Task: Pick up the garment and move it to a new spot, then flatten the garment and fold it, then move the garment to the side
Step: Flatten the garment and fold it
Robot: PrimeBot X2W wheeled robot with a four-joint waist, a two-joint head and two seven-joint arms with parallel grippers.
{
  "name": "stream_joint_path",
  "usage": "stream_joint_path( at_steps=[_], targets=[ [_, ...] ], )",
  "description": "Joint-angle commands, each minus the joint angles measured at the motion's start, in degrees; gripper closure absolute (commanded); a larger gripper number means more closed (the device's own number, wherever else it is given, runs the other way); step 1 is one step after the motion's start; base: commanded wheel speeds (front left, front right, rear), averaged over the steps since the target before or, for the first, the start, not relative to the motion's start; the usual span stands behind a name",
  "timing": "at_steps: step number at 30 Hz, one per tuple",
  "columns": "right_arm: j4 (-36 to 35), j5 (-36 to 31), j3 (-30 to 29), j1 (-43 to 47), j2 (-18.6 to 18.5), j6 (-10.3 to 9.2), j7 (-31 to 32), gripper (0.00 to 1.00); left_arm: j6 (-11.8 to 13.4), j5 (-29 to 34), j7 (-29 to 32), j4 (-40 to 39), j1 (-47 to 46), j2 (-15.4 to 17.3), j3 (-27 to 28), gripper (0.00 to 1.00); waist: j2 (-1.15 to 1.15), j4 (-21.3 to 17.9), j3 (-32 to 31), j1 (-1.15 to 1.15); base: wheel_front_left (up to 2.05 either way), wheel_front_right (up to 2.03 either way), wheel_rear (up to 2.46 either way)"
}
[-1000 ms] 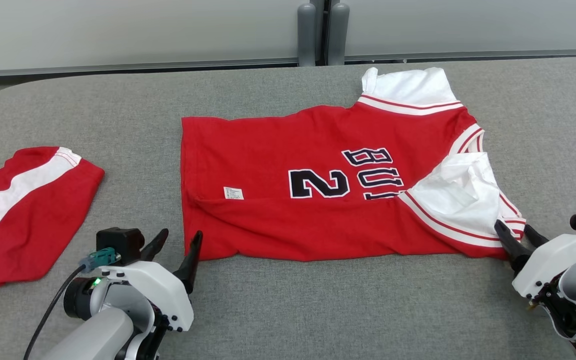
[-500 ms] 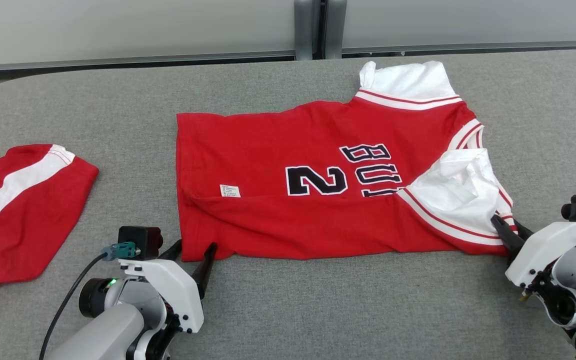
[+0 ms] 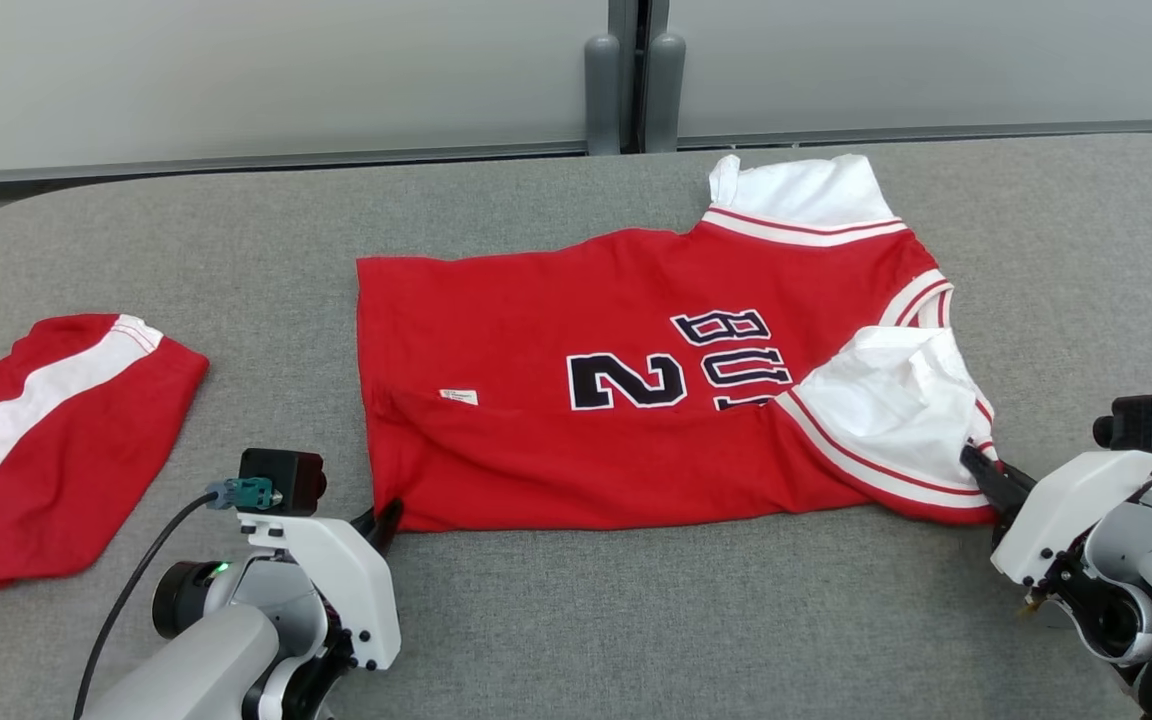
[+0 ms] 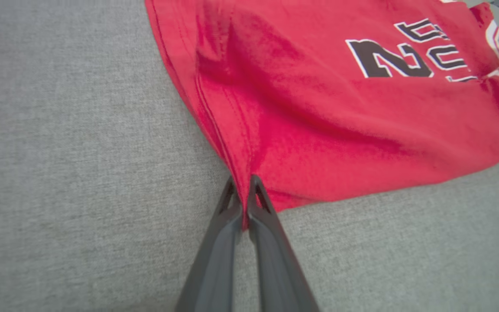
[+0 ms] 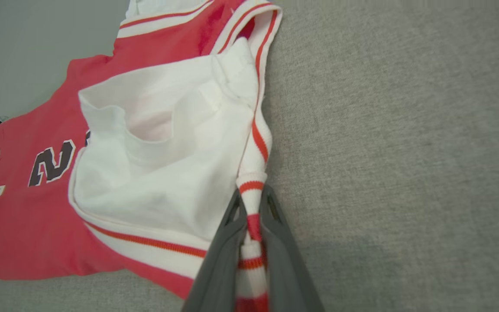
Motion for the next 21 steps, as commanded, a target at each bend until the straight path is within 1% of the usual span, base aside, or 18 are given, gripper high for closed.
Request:
stream_joint_path(
  at_steps=[1, 4, 9, 11, 12, 13, 21],
  targets=[
    [-0.67, 0.60, -0.02, 0.27, -0.96, 0.02, 0.24, 1.00, 0.08, -0.30, 0.34, -0.71, 0.62, 0.85, 0.00, 1.00, 0.00, 0.00, -0.83, 0.00, 0.00, 0.00, 0.00],
    [-2.27, 1.73, -0.04, 0.97, -2.20, 0.02, 1.60, 1.00, -0.06, -0.50, 1.17, -2.98, 1.52, 2.43, -0.19, 1.00, 0.00, 0.09, -2.35, 0.00, 0.00, 0.00, 0.00],
    [-5.47, 3.61, 0.16, 3.65, -6.00, 0.01, 5.42, 1.00, 0.29, -0.89, 4.45, -8.22, 4.35, 5.98, -1.82, 1.00, 0.00, 0.33, -5.14, 0.00, 0.00, 0.00, 0.00],
    [-6.84, 4.24, 0.09, 5.25, -7.43, 0.01, 6.64, 1.00, 0.79, -0.91, 5.61, -10.28, 5.55, 7.59, -2.50, 1.00, 0.00, 0.39, -5.98, 0.00, 0.00, 0.00, 0.00],
    [-8.13, 4.70, 0.04, 7.21, -8.79, 0.01, 7.56, 1.00, 1.46, -1.10, 6.10, -12.27, 6.93, 8.85, -2.77, 1.00, 0.00, 0.42, -6.62, 0.00, 0.00, 0.00, 0.00],
    [-8.73, 4.99, -0.16, 8.29, -9.40, 0.01, 7.68, 1.00, 1.88, -1.22, 6.42, -13.14, 7.67, 9.46, -3.00, 1.00, 0.00, 0.42, -6.84, 0.00, 0.00, 0.00, 0.00],
    [-13.49, 6.37, -2.45, 17.27, -12.82, 0.01, 6.97, 1.00, 4.84, -2.20, 7.39, -19.56, 13.00, 12.99, -4.06, 1.00, 0.00, 0.20, -7.46, 0.00, 0.00, 0.00, 0.00]
  ],
)
